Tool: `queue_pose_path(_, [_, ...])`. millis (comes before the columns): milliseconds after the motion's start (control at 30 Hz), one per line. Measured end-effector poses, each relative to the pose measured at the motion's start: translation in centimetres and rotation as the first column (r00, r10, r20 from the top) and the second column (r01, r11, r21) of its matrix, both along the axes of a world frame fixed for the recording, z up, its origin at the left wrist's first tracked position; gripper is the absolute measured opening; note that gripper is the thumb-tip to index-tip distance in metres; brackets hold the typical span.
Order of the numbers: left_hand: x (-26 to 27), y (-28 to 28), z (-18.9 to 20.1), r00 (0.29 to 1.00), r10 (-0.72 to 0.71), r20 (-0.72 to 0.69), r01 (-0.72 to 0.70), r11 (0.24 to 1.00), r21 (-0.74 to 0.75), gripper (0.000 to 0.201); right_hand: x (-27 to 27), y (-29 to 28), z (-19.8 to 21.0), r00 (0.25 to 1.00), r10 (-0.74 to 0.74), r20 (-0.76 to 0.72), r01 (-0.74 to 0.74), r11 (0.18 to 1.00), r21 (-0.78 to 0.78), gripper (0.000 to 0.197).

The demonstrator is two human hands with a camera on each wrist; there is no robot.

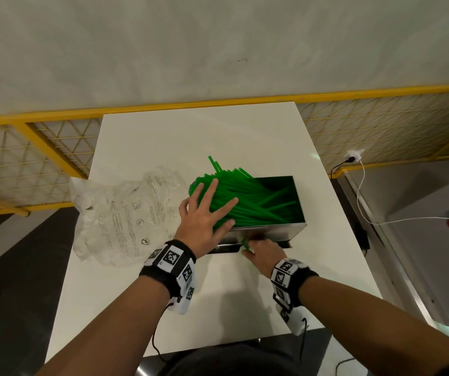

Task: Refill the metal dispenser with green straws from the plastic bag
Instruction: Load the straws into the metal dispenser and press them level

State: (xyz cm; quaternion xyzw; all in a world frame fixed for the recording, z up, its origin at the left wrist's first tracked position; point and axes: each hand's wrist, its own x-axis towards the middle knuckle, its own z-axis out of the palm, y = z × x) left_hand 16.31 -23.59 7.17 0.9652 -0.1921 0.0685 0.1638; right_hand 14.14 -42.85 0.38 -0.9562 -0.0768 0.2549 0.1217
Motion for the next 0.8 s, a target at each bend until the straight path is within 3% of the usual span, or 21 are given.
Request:
queue_pose_path(133, [-0.3,0.3,0.1,1.0,-0.006,-0.005,0.006,0.998,0.064,0.043,-0.3,-0.4,-0.3,0.999,-0.023,-0.035,0.022,1.0,-0.012,0.032])
queue_pose_path(267, [-0.2,0.2,0.2,1.0,0.0,0.002,0.0,0.999,0.054,0.045,-1.6,-3.2,0.7,0.986,0.094,-0.136,-0.107,0.99,-0.087,0.028])
queue_pose_path(400, [0.4,0.0,0.4,0.997,0.079,-0.004,-0.079,0.996,-0.033,0.058,-2.0,-6.4,3.6,0.969,0.2,-0.147,-0.229,0.948,-0.221,0.032])
queue_pose_path(567, [1.7,0.1,1.2,0.971,0.177,-0.162,-0.199,0.971,-0.131,0.062,-1.2,-6.6,9.1,0.962,0.264,-0.067,-0.272,0.925,-0.266,0.03])
queue_pose_path(700, [1.9,0.8,1.6,0.951,0.152,-0.268,-0.232,0.927,-0.296,0.065,-0.8,-5.5,14.5,0.93,0.363,0.062,-0.33,0.896,-0.298,0.035])
queue_pose_path(800, [1.9,1.2,2.0,0.947,0.131,-0.294,-0.249,0.876,-0.413,0.067,0.0,-4.5,16.9,0.888,0.428,0.167,-0.382,0.889,-0.251,0.027])
